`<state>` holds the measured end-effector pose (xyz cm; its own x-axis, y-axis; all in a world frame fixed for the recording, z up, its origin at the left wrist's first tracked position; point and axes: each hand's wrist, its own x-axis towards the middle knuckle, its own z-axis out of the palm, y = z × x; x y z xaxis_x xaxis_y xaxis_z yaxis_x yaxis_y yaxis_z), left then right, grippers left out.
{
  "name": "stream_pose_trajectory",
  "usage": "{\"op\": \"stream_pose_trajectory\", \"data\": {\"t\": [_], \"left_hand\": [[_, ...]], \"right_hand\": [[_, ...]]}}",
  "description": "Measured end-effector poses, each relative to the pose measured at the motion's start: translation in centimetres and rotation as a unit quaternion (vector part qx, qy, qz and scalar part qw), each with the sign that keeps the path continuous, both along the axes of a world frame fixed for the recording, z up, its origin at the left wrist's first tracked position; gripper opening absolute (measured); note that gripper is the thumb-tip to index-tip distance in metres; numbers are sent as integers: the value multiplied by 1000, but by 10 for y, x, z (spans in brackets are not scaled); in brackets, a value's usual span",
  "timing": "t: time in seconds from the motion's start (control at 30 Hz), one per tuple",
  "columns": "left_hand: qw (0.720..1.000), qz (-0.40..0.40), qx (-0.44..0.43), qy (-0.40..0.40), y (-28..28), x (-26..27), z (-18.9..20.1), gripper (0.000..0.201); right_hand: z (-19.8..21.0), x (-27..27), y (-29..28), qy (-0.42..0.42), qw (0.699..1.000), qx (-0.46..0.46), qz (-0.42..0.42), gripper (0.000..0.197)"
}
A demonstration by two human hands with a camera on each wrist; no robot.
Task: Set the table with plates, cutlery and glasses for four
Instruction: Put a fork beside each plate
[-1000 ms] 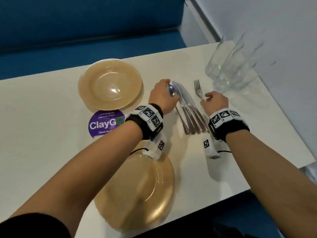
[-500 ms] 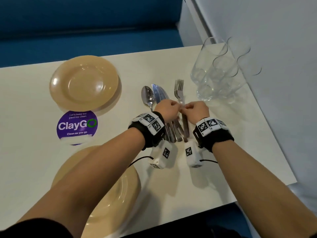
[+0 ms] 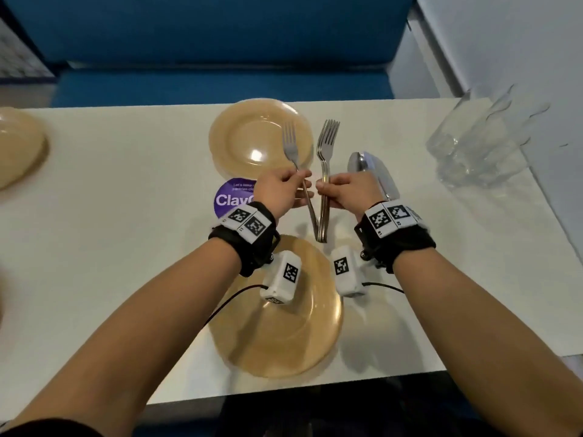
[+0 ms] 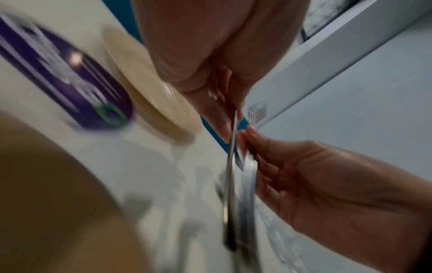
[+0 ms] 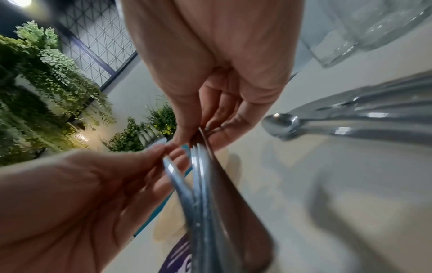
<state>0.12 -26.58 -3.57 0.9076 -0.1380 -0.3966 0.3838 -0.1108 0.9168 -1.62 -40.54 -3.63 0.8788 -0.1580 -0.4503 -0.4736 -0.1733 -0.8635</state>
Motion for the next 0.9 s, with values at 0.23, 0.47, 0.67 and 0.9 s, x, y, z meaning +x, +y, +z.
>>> {"op": "stream_pose_trajectory", "data": {"t": [0.23,0.47,0.67,0.9], "left_hand": [[990,-21,138,22,161,-27,-8,21],[982,-41,149,110,217,-93,-46,18],[977,-47,143,149,212,-117,-59,21],[971,-55,189,135,208,-127,-53,22]], "right_hand": [[-11,-11,115,-18,997,-75,9,10],[-27,-29,167,-9,985,-162,53,26],[-31,-49,174,13,984,-172,51,26],[-30,-69,164,13,985,-163,50,20]]}}
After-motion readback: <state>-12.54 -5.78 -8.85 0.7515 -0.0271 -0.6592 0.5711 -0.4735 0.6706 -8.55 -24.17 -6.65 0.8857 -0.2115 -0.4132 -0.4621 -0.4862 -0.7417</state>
